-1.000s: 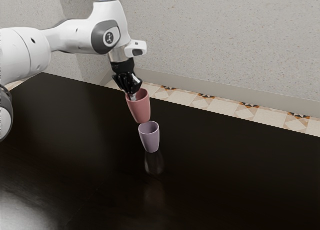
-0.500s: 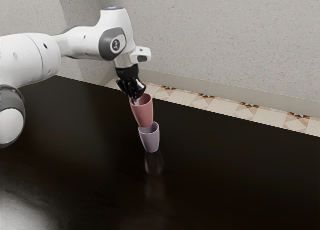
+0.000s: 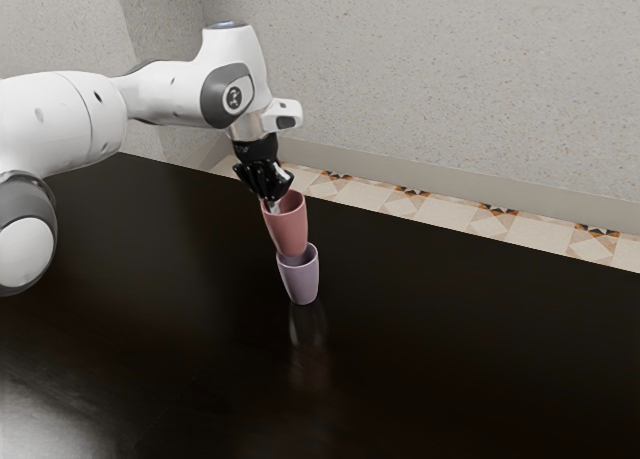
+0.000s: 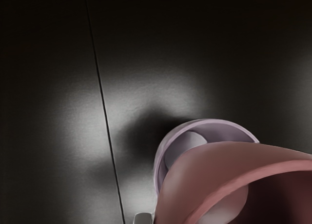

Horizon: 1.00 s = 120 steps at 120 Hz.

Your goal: Place the left cup onto the right cup

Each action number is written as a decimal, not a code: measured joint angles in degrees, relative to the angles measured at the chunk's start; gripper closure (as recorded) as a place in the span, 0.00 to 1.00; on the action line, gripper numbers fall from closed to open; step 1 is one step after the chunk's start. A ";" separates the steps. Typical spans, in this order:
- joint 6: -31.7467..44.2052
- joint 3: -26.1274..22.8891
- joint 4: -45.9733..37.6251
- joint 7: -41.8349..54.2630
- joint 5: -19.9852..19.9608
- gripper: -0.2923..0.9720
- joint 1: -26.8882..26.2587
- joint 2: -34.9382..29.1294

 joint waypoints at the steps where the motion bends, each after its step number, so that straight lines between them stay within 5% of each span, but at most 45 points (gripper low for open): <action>1: 0.01 0.00 -0.02 -0.01 0.00 0.85 0.01 0.01; 60: 0.27 0.01 -0.39 -0.56 -0.05 0.84 0.20 0.86; 93: 0.20 0.02 -0.47 -0.47 -0.45 0.46 0.21 1.11; 120: 0.18 0.04 -0.47 -0.41 -0.53 0.31 0.20 1.04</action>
